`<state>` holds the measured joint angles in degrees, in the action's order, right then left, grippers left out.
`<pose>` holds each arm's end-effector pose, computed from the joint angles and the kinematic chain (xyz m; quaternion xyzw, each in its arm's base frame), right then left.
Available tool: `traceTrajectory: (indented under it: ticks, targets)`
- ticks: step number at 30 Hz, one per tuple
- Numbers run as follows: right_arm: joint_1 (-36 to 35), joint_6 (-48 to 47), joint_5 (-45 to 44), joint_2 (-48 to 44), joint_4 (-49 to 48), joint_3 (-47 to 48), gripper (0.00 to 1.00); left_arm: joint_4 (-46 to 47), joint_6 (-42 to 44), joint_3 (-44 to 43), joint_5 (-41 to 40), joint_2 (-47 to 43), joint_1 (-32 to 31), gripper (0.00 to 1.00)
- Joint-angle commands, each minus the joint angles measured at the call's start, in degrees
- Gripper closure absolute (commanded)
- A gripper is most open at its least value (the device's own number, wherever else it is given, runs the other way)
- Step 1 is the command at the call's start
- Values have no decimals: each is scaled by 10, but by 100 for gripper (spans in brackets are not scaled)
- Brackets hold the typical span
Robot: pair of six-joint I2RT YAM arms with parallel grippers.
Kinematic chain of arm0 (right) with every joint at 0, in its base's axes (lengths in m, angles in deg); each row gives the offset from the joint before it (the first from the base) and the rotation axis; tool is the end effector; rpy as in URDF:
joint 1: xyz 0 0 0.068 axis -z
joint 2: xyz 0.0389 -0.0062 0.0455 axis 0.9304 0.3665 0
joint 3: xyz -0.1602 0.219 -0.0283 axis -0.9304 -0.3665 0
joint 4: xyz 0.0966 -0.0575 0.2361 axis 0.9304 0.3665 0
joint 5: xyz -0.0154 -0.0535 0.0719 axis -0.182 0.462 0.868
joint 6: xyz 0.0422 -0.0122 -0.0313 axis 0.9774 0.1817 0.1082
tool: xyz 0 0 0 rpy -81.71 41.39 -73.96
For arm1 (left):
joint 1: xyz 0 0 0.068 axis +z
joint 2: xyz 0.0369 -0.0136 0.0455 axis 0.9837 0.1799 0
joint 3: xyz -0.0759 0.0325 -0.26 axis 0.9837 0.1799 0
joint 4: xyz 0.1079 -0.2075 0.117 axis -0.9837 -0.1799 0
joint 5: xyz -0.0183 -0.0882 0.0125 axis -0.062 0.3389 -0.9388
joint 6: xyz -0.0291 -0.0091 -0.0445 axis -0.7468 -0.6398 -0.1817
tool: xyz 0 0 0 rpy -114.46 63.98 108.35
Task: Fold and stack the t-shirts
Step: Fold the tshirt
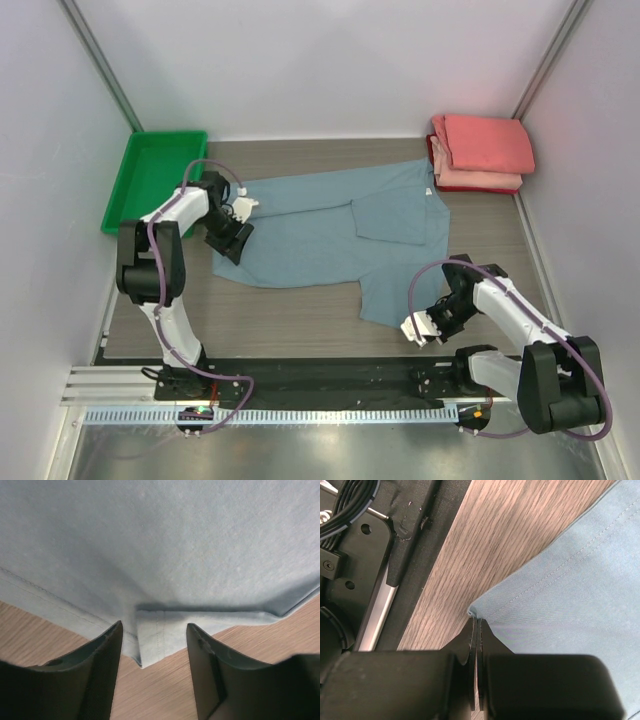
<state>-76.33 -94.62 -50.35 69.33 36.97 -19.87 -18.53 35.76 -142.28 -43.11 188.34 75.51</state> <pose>0.1231 0.0333 0.1584 -0.8409 0.4851 0.1841 0.1538 0.3506 -0.0346 0.1763 0.2891 0.9472 -0.1181 0.0727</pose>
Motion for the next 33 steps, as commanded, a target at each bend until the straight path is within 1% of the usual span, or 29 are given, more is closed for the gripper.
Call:
traceTrajectory:
  ticks: [1,2,4,6,8,12,13,14,15,18,19,22,23,26,29,33]
  targets:
    - [-6,-30,-1,-13,13,3,99,-14,8,-5,15,0,0,54]
    - [-7,-29,-1,-14,12,2,99,-17,8,-4,16,2,0,60]
    - [-9,-28,-1,-14,10,0,99,-21,8,-4,23,5,0,66]
    - [-10,-24,-1,-13,8,-1,99,-24,8,-3,27,6,0,67]
    - [-10,-22,-3,-9,3,-2,99,-24,5,-3,32,6,0,71]
    - [-10,-5,-3,-4,-13,-1,99,-24,1,-9,34,16,0,73]
    - [-10,0,-4,-4,-15,0,99,-26,1,-13,35,21,0,85]
    - [-10,7,-3,-4,-20,2,99,-27,0,-16,36,23,0,95]
    - [-10,17,-4,-5,-23,4,99,-30,-4,-19,37,24,0,100]
    - [-10,90,-3,-8,-53,31,99,-32,-13,-27,38,11,5,100]
    - [-10,148,3,-9,-62,57,99,-31,-15,-28,39,3,11,100]
    - [-4,230,11,-16,-80,118,99,-32,-17,-24,46,-42,27,100]
    - [-3,280,11,-22,-83,129,99,-33,-18,-22,51,-70,31,100]
    - [-3,362,5,-50,-109,156,99,-33,-16,-11,52,-110,35,100]
    - [-3,433,-11,-70,-137,173,99,-39,-20,-5,56,-146,36,100]
    - [-3,492,-39,-82,-148,205,99,-43,-19,11,60,-181,37,100]
